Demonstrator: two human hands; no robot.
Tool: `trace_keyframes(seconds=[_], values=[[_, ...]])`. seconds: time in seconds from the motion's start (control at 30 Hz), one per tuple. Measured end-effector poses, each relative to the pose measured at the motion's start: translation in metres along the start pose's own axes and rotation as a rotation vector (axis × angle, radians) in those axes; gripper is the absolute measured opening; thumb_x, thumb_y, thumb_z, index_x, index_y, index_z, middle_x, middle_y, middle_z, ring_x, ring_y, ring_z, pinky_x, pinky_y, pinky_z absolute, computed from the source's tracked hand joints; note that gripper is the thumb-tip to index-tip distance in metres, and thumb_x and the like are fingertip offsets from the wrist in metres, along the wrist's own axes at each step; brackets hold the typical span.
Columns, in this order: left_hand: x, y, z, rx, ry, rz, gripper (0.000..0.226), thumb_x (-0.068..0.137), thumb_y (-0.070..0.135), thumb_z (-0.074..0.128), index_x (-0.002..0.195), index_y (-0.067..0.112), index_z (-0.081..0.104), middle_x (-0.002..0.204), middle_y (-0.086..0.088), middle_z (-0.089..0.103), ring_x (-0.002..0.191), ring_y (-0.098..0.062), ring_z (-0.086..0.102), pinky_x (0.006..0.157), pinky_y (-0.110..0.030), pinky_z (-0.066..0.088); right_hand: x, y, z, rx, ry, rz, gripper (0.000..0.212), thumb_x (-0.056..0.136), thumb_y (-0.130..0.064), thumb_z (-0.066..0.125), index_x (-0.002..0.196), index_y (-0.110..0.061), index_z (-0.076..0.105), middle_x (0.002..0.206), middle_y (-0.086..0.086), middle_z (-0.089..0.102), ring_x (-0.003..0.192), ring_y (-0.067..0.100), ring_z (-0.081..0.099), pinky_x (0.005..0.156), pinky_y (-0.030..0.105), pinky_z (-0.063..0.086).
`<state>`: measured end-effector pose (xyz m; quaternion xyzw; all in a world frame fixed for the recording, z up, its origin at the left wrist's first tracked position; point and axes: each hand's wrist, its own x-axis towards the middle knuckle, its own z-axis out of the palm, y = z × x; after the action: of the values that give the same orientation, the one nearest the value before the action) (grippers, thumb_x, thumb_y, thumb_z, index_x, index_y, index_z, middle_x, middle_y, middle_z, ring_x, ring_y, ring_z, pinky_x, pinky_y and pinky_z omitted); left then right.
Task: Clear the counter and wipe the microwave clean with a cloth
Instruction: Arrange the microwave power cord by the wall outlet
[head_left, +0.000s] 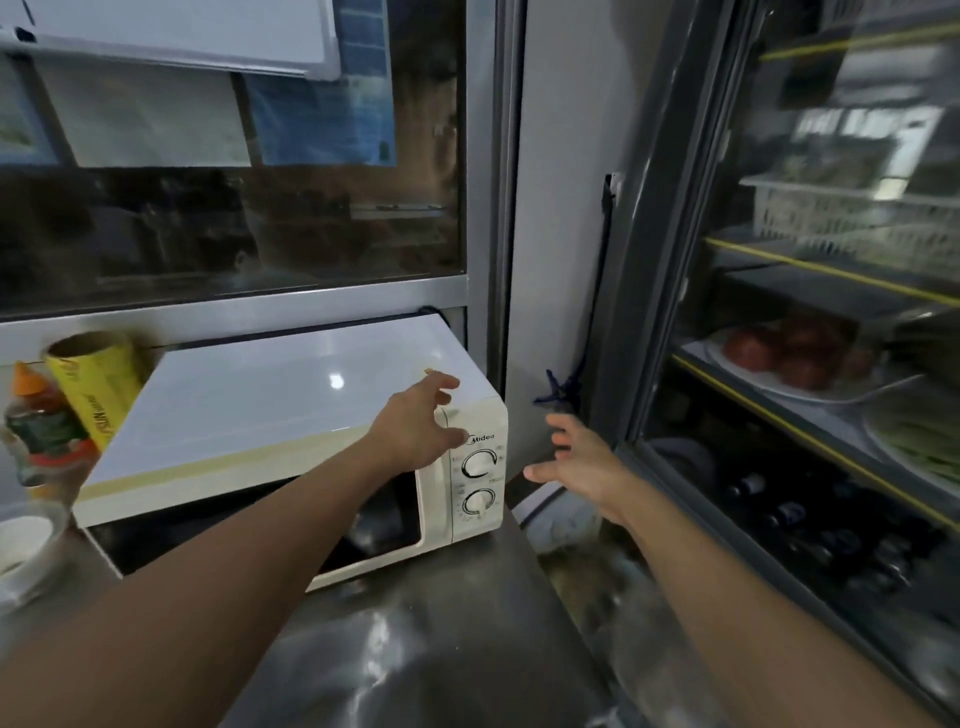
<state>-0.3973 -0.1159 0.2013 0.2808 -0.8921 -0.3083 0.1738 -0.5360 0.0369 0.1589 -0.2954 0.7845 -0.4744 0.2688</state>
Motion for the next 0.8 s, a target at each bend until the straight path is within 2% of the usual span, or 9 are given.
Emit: trace_keyframes(seconds=[0.17, 0.3, 0.47, 0.53, 0.6, 0.67, 0.8], values=[[0.036, 0.008, 0.011, 0.008, -0.014, 0.021, 0.063, 0.077, 0.022, 0.074, 0.132, 0.024, 0.043, 0.129, -0.001, 0.055, 0.117, -0.019, 0.051, 0.093, -0.028, 0.041, 0.035, 0.009, -0.016, 0.015, -0.004, 0.003, 0.085, 0.076, -0.012, 0.075, 0.144, -0.027, 0.026, 0.15, 0.006, 0.032, 0.133, 0.02, 0.036, 0.102, 0.033, 0.037], [0.074, 0.011, 0.02, 0.066, -0.02, 0.039, 0.064, 0.079, 0.024, 0.073, 0.134, 0.023, 0.041, 0.133, -0.001, 0.053, 0.12, -0.019, 0.051, 0.088, -0.024, 0.039, 0.078, 0.02, -0.023, 0.018, -0.024, 0.017, 0.084, 0.076, -0.016, 0.075, 0.143, -0.028, 0.027, 0.149, 0.003, 0.034, 0.133, 0.02, 0.037, 0.108, 0.04, 0.036], [0.129, 0.012, 0.028, 0.163, 0.003, 0.02, 0.061, 0.08, 0.024, 0.071, 0.134, 0.02, 0.043, 0.134, -0.001, 0.053, 0.123, -0.021, 0.049, 0.098, -0.031, 0.041, 0.14, 0.035, -0.027, 0.032, -0.099, 0.014, 0.081, 0.077, -0.016, 0.074, 0.143, -0.028, 0.027, 0.148, 0.002, 0.035, 0.131, 0.022, 0.04, 0.107, 0.043, 0.037], [0.15, 0.01, 0.033, 0.185, 0.004, 0.001, 0.061, 0.08, 0.025, 0.071, 0.134, 0.02, 0.044, 0.134, -0.001, 0.053, 0.123, -0.022, 0.049, 0.1, -0.033, 0.042, 0.165, 0.041, -0.026, 0.052, -0.124, 0.012, 0.079, 0.078, -0.015, 0.073, 0.142, -0.027, 0.029, 0.146, 0.003, 0.037, 0.129, 0.021, 0.041, 0.104, 0.037, 0.039], [0.168, 0.006, 0.037, 0.206, 0.005, -0.024, 0.061, 0.08, 0.024, 0.072, 0.134, 0.021, 0.044, 0.133, -0.001, 0.054, 0.121, -0.021, 0.05, 0.098, -0.028, 0.041, 0.19, 0.046, -0.024, 0.074, -0.145, 0.018, 0.077, 0.078, -0.014, 0.074, 0.142, -0.024, 0.031, 0.144, 0.005, 0.04, 0.123, 0.016, 0.044, 0.094, 0.028, 0.039], [0.187, 0.002, 0.041, 0.233, 0.01, -0.053, 0.061, 0.079, 0.023, 0.072, 0.134, 0.021, 0.044, 0.133, 0.0, 0.054, 0.122, -0.021, 0.05, 0.097, -0.026, 0.039, 0.213, 0.052, -0.021, 0.101, -0.163, 0.02, 0.076, 0.078, -0.013, 0.074, 0.141, -0.021, 0.033, 0.143, 0.008, 0.042, 0.118, 0.015, 0.045, 0.089, 0.026, 0.039], [0.222, -0.003, 0.049, 0.302, 0.011, -0.091, 0.061, 0.079, 0.024, 0.071, 0.134, 0.022, 0.044, 0.135, 0.002, 0.053, 0.121, -0.021, 0.05, 0.097, -0.026, 0.038, 0.255, 0.065, -0.014, 0.156, -0.214, 0.025, 0.079, 0.077, -0.012, 0.074, 0.143, -0.016, 0.03, 0.144, 0.012, 0.038, 0.129, 0.025, 0.042, 0.102, 0.036, 0.04]])
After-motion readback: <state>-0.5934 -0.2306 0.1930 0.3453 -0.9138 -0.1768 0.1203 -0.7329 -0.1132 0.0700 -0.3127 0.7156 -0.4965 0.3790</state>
